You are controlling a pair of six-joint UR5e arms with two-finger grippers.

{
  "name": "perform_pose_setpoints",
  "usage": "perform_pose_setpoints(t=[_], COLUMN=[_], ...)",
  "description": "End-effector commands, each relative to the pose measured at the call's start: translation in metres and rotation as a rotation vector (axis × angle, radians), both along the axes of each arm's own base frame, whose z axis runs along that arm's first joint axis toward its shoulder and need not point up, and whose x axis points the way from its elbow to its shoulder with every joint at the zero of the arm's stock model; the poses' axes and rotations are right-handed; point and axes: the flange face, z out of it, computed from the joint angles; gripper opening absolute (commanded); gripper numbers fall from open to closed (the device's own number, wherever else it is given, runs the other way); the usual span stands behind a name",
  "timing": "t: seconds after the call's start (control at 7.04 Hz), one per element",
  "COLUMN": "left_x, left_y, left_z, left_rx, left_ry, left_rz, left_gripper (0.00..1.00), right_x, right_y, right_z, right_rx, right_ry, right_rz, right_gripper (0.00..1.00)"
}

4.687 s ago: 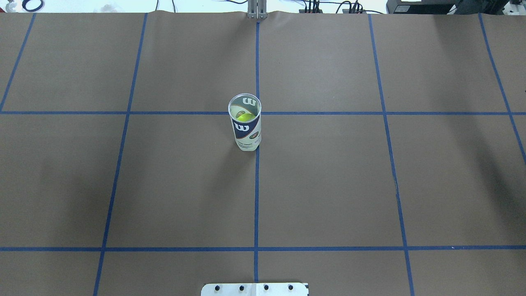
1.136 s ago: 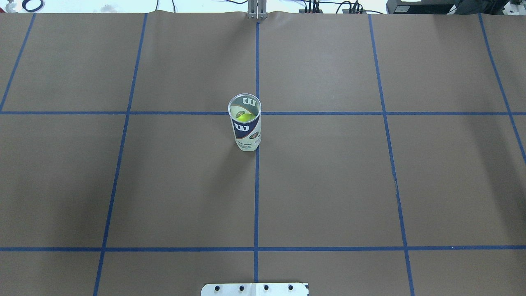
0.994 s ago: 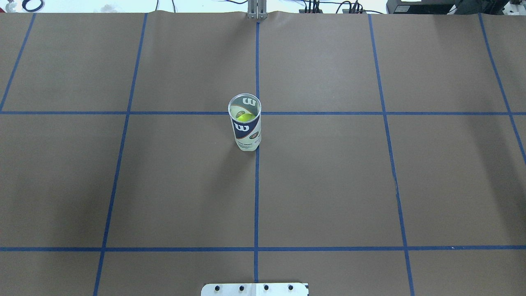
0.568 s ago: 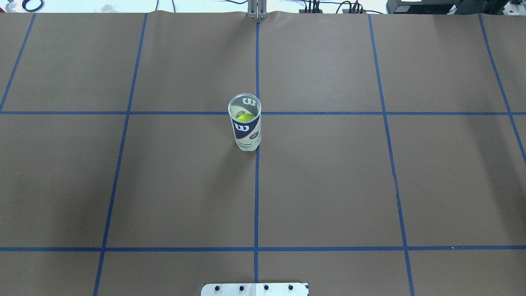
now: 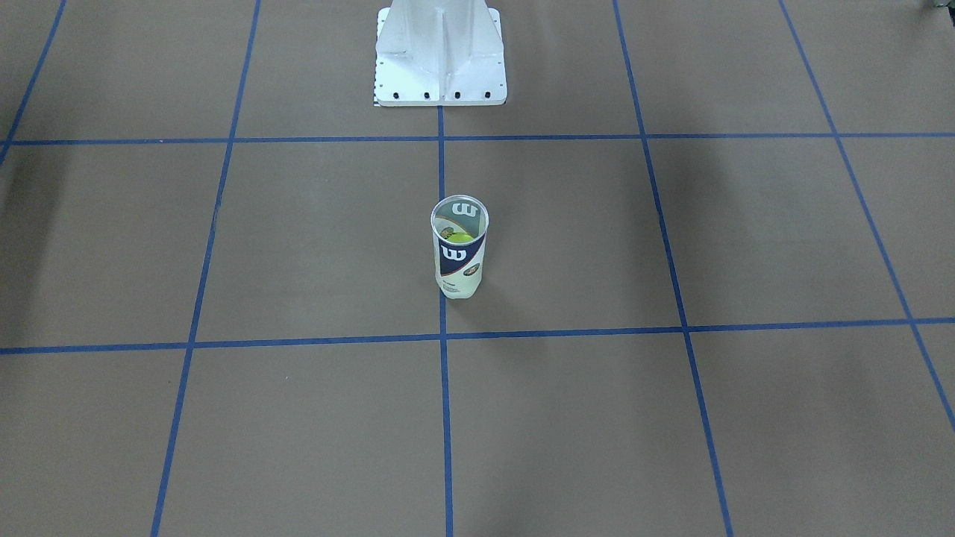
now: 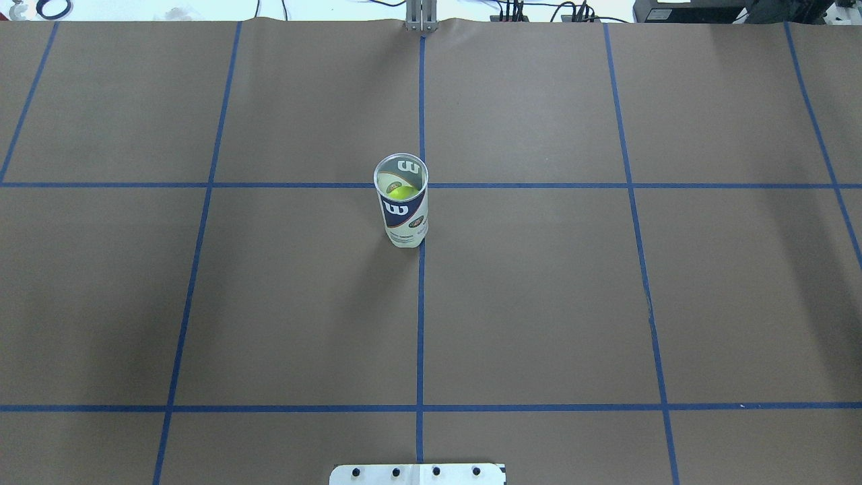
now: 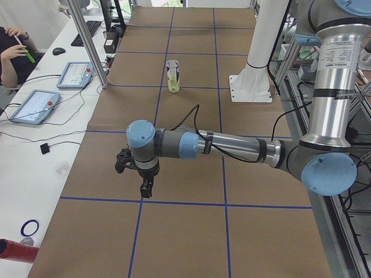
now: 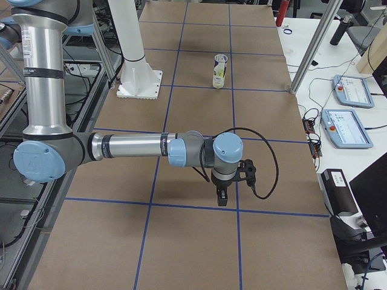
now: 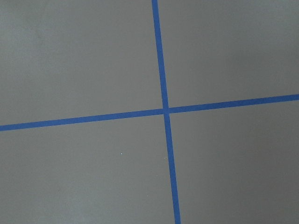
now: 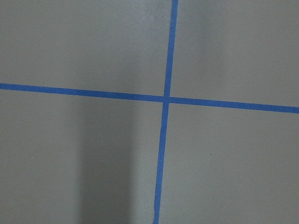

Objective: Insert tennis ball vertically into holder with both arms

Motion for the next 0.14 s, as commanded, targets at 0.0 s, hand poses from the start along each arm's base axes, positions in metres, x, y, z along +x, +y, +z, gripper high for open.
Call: perform_pose_setpoints(t=[0.0], left_x=[0.0], left_y=[-0.0002], left_z=[-0.0002], left_rx=[0.0], left_ry=[0.0], left_rz=[0.0], left_gripper=[1.0], right_x=[-0.0001], right_y=[-0.0001], right_z=[0.0], right_rx=[-0.001], right_ry=[-0.001], right_rz=[0.0], right_gripper=[1.0])
